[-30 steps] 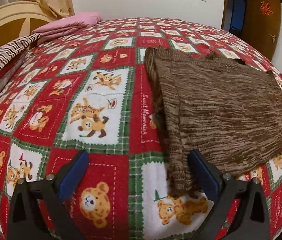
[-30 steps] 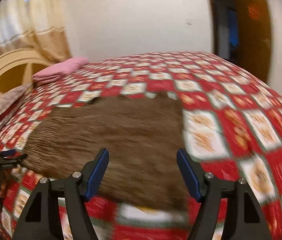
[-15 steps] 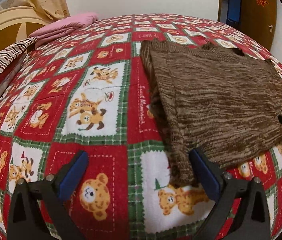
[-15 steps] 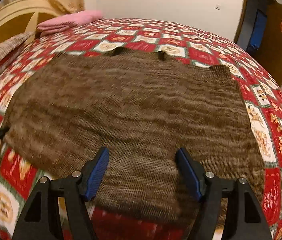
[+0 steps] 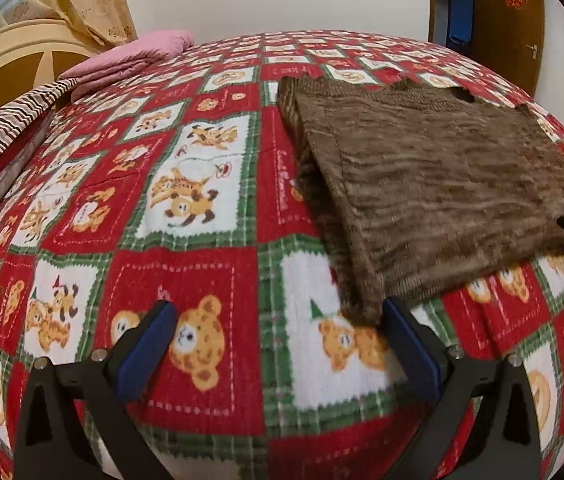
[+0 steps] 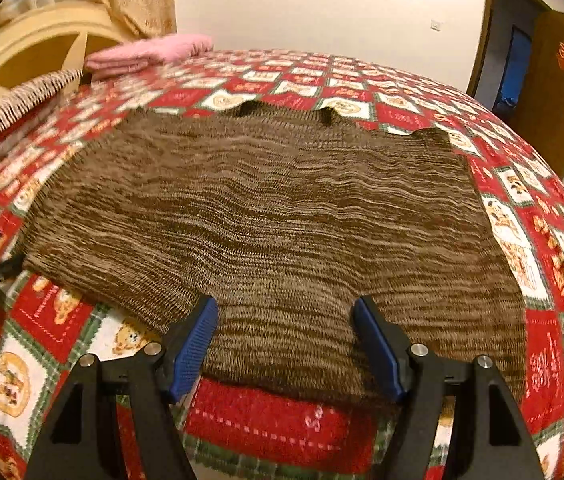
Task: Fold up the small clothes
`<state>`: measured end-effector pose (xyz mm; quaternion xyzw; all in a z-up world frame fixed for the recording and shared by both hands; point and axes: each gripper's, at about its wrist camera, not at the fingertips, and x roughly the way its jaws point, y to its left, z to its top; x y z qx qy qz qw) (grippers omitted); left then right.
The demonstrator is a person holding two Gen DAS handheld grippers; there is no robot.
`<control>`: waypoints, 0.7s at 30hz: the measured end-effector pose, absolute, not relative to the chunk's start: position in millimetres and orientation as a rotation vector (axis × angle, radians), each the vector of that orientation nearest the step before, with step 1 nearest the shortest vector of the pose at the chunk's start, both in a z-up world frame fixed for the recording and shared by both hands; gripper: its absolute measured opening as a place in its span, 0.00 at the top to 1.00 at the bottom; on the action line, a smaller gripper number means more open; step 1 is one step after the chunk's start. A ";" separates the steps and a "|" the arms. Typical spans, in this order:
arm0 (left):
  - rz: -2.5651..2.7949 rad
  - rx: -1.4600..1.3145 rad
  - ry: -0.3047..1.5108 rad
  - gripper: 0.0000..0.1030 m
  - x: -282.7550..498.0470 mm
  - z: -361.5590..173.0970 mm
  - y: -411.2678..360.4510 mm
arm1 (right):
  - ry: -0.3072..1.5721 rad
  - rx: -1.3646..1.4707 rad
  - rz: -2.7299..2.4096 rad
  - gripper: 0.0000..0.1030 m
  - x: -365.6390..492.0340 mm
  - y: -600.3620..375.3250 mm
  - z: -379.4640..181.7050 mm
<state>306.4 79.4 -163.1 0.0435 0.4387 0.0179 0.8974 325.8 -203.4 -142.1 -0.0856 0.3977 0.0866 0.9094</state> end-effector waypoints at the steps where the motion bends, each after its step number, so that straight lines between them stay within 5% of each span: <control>1: 0.038 0.098 0.906 0.00 303.1 -163.8 79.4 | 0.812 -0.166 0.181 0.31 321.0 -205.0 -141.6; 14: 0.021 -0.084 0.774 0.00 279.1 -147.6 111.9 | 0.710 -0.264 0.309 0.31 259.1 -159.1 -134.3; 21: 0.114 -0.150 0.734 0.00 292.2 -132.3 151.1 | 0.594 -0.559 0.366 0.31 244.7 -78.1 -134.5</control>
